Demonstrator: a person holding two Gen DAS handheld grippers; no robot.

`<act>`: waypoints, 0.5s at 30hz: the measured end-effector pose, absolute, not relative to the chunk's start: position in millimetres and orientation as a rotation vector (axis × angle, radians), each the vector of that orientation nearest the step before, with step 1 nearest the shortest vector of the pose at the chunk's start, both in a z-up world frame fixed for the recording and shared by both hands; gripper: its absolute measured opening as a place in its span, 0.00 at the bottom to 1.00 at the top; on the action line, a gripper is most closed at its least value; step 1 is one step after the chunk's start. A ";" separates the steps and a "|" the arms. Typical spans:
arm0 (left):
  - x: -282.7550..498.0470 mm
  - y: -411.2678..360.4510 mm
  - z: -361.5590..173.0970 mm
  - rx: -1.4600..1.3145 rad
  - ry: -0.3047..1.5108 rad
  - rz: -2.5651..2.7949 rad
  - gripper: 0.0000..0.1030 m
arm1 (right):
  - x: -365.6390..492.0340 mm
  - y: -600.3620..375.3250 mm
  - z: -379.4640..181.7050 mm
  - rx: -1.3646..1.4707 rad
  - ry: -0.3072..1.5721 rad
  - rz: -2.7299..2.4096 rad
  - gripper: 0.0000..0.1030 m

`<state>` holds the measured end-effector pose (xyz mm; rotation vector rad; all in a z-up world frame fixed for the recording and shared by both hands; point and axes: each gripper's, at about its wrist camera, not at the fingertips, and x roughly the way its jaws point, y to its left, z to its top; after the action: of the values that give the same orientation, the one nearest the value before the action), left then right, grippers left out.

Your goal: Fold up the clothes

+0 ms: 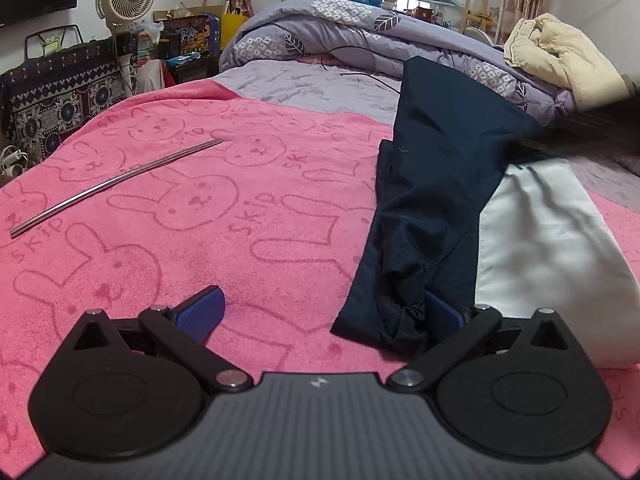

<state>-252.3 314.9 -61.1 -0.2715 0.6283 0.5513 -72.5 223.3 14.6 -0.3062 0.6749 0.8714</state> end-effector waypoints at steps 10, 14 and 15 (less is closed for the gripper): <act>-255.6 317.3 -62.1 -0.293 0.609 0.547 1.00 | 0.3 293.6 -34.1 -0.291 0.758 0.828 0.21; -255.4 317.1 -62.3 -0.291 0.608 0.547 1.00 | -5.7 267.7 -12.5 -0.166 0.703 0.846 0.39; -255.5 317.3 -62.2 -0.293 0.606 0.546 1.00 | -13.1 257.3 -4.9 -0.142 0.683 0.858 0.51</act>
<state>-255.5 317.3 -62.2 -0.2935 0.6061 0.5461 -13.1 257.3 -4.9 -0.1416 0.6828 0.8585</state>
